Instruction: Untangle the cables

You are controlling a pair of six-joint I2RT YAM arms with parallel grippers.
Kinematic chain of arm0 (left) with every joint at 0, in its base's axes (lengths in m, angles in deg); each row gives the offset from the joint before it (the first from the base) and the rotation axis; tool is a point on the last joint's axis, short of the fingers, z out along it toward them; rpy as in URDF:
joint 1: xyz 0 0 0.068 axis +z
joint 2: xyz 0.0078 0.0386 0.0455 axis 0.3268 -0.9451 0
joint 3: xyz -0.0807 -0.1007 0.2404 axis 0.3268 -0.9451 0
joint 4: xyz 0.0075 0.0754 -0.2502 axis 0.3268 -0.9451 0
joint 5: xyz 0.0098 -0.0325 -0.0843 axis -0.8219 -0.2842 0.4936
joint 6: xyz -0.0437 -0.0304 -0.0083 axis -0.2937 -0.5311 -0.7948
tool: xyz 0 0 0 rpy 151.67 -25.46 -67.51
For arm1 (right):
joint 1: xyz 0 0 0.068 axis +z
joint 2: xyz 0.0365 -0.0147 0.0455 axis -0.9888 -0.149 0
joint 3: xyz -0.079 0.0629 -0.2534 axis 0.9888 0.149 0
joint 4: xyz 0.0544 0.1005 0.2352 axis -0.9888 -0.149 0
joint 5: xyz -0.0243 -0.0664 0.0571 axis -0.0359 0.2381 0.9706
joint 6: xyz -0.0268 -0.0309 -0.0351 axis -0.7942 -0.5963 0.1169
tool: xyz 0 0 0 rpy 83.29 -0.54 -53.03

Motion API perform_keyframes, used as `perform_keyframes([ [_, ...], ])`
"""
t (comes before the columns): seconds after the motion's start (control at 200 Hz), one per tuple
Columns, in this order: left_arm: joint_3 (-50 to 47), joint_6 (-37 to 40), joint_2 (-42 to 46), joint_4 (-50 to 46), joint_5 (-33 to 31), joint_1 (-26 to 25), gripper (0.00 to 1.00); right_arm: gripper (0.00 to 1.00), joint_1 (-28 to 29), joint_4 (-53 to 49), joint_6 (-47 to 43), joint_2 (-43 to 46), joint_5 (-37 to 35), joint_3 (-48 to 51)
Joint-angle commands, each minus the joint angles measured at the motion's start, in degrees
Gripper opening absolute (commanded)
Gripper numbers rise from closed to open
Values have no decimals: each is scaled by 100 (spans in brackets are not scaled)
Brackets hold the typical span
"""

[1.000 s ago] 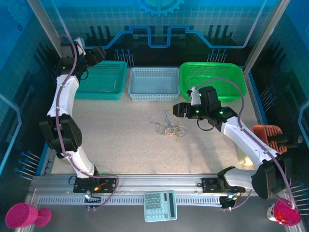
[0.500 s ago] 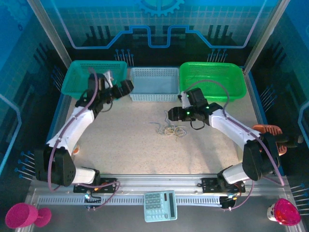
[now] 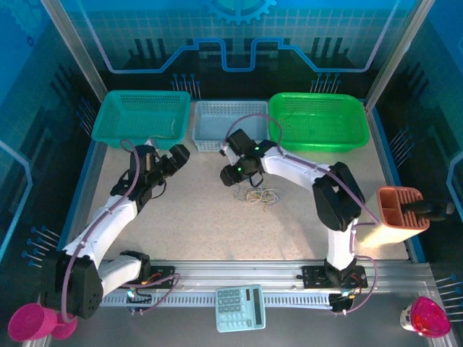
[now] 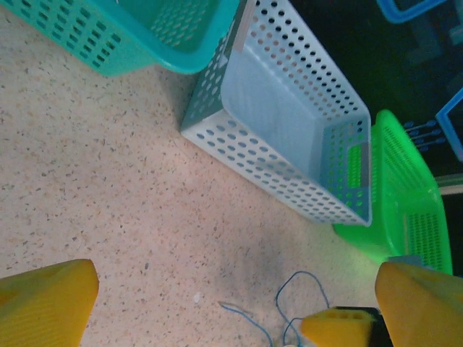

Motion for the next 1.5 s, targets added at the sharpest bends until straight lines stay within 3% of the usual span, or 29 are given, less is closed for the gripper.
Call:
perform_keyframes([
  [0.0,-139,-167,174,50,-257,42,99,51,117,-721,-330,-382,-834,-409],
  [0.17,-156,-147,219,47,-226,60,99,56,150,-908,-318,-633,-1276,-474],
  [0.555,-148,-103,191,83,-155,61,99,52,144,-778,-207,-965,-945,-479],
  [0.72,-173,-104,190,105,-133,60,99,38,146,-745,-172,-1033,-865,-524],
  [0.87,-187,-111,171,134,-86,60,99,11,127,-679,-128,-839,-836,-484],
  [0.955,-182,-103,163,157,-18,64,99,1,102,-650,-80,-625,-813,-429],
  [1.281,29,-320,-139,633,863,-82,99,0,-128,-192,254,634,-428,169],
  [1.496,341,-545,-513,1135,1129,-597,92,0,-546,764,569,1591,559,1111],
])
